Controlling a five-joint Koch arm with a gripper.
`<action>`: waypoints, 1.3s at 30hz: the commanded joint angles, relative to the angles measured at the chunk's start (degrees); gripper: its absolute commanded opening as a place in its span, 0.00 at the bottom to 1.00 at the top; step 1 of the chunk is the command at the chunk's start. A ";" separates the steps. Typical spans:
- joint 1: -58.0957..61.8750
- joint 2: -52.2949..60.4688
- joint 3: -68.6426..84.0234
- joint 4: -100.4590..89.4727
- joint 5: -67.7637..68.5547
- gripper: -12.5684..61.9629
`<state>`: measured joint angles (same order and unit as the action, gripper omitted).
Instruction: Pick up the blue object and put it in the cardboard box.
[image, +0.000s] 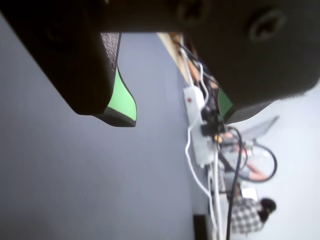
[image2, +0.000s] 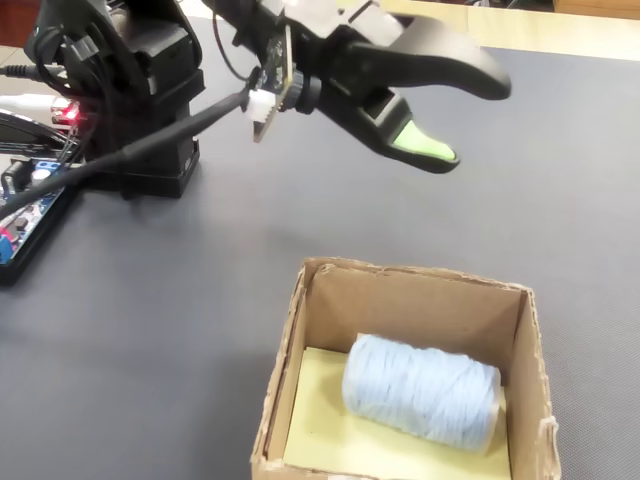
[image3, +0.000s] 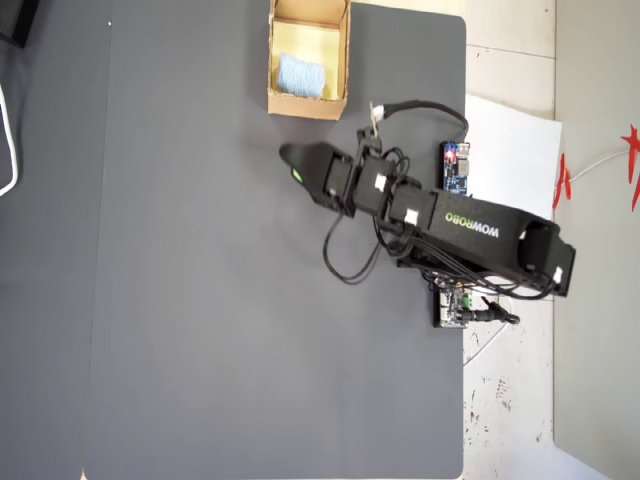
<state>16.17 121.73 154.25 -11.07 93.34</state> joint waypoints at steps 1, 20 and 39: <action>-1.93 2.20 -0.62 -7.47 3.25 0.60; -11.69 9.84 20.39 -7.12 2.72 0.60; -12.57 13.89 24.43 13.97 2.46 0.62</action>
<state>3.69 130.61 176.40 -3.78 94.83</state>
